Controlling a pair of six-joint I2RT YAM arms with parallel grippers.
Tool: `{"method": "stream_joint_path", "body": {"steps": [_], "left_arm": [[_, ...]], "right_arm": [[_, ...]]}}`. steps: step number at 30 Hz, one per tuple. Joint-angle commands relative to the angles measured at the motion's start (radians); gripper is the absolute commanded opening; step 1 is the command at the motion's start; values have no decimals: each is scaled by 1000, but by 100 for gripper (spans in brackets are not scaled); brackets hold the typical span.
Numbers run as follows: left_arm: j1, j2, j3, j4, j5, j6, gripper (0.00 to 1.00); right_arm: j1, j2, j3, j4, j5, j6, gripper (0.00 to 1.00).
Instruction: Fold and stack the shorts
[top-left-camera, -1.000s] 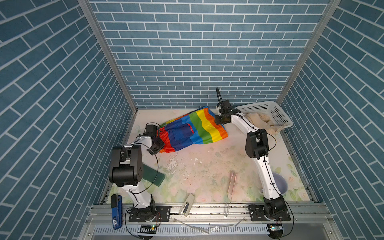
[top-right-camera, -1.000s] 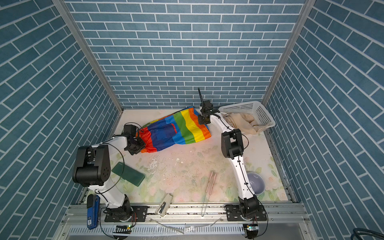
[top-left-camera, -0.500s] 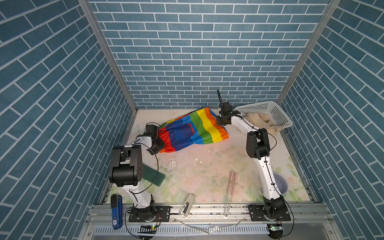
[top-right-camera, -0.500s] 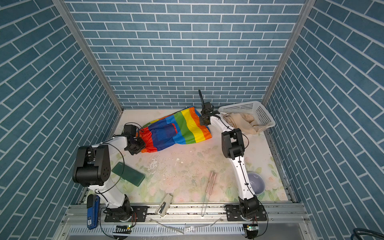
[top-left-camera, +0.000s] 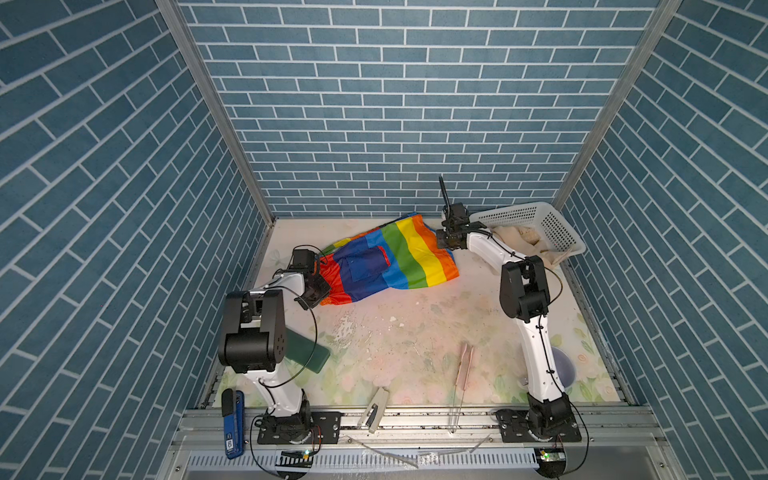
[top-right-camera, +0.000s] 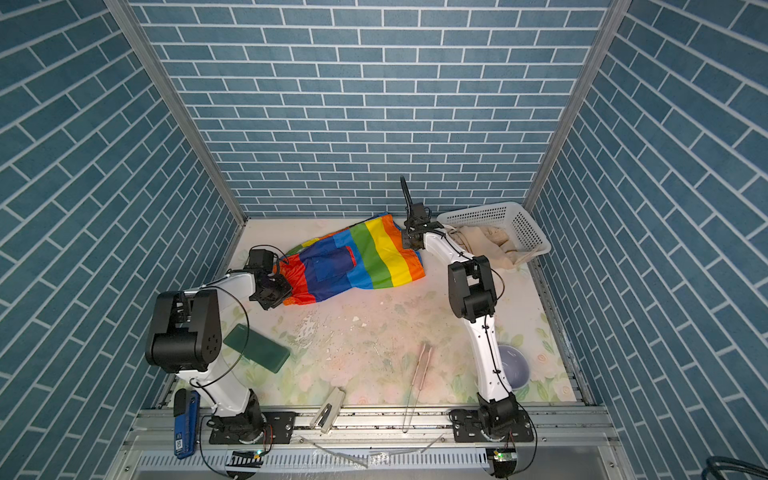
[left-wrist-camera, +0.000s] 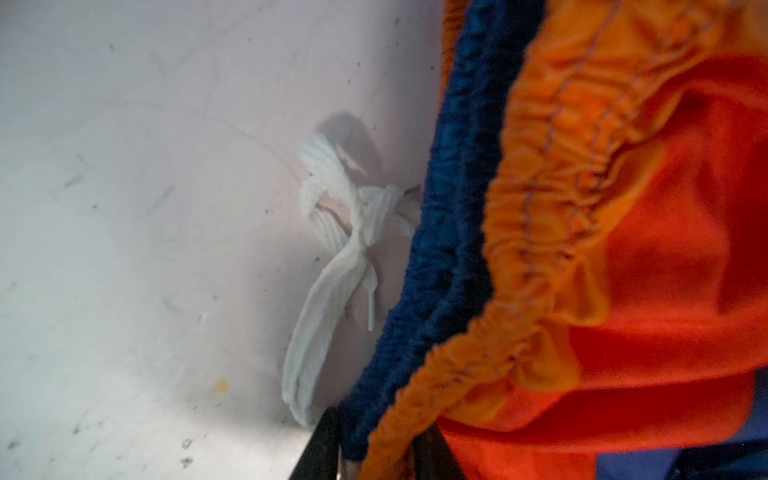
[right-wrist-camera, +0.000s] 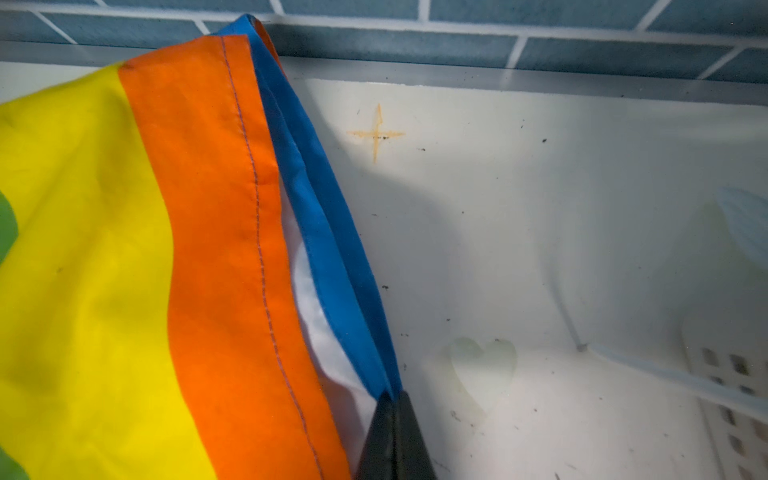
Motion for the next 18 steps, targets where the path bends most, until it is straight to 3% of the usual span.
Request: {"method": "stream_joint_path", "body": {"steps": [1,7,13,18], "left_arm": [[-2,36,-15,-48,-7,11,31],[-2,36,-7,-53,-7,12,30],[-2,45,1,-54,-2,10,31],[-3,47,1,-54,-1,11,31]], "right_arm": [[-8,-31,-8,-25,11,11,29],[-4,-87,-49,22,11,2,31],[29,-82,-53,43,-146,-50,31],[44,-18,12,-14,-157,-44,44]]}}
